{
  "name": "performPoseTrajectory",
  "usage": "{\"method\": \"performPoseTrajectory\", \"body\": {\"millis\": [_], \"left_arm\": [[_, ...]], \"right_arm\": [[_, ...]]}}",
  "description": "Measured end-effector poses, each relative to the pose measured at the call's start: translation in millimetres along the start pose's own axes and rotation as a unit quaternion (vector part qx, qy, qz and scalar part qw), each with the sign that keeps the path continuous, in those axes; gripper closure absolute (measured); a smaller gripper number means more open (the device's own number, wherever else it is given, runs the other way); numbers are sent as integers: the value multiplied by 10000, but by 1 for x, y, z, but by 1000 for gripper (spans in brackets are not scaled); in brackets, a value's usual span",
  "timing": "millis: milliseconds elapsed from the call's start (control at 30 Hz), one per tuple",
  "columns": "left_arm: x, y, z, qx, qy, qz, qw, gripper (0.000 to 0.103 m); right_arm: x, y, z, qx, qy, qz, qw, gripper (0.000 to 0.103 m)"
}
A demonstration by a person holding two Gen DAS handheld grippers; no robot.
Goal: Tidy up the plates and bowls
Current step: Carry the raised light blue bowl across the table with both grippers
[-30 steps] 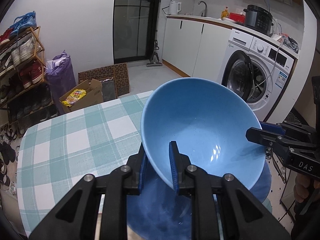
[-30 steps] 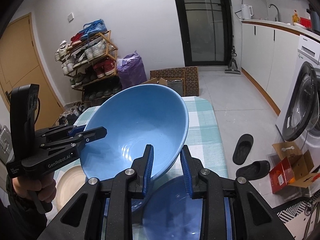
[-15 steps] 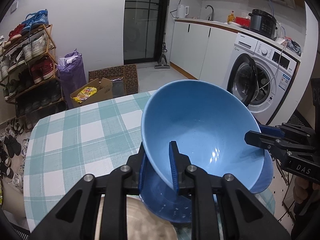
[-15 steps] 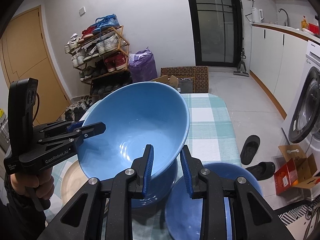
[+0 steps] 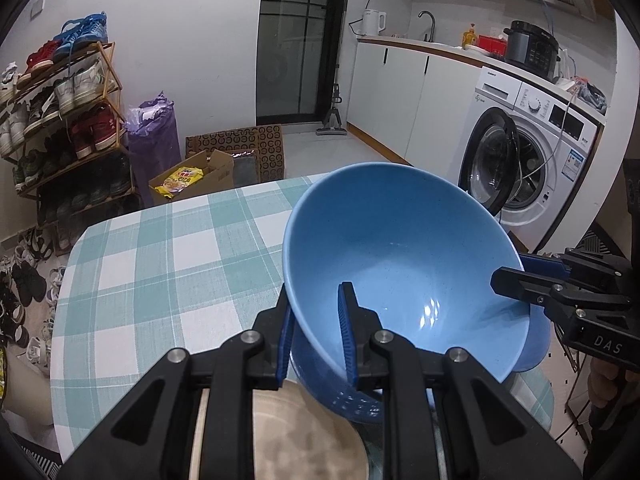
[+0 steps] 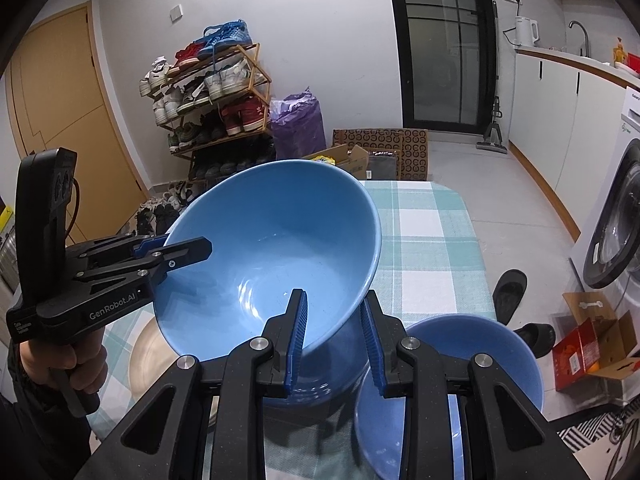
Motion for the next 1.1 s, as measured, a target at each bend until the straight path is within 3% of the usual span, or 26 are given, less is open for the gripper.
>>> {"method": "performPoseTrajectory", "body": {"millis": [1100], "left_arm": [[0,17,-37,-403,21,32,9992,84]], "right_arm": [[3,24,-35,-466,-105,8,9989,74]]}}
Point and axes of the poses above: each gripper's, at about its wrist camera, not at the fingertips, and y roughly the way its jaws point, x to its right, z to its top, the point moved 1 cm from there along y, roughly the way its jaws point, and after that the axes turned 13 degrees about x, right-handed, at the moved point
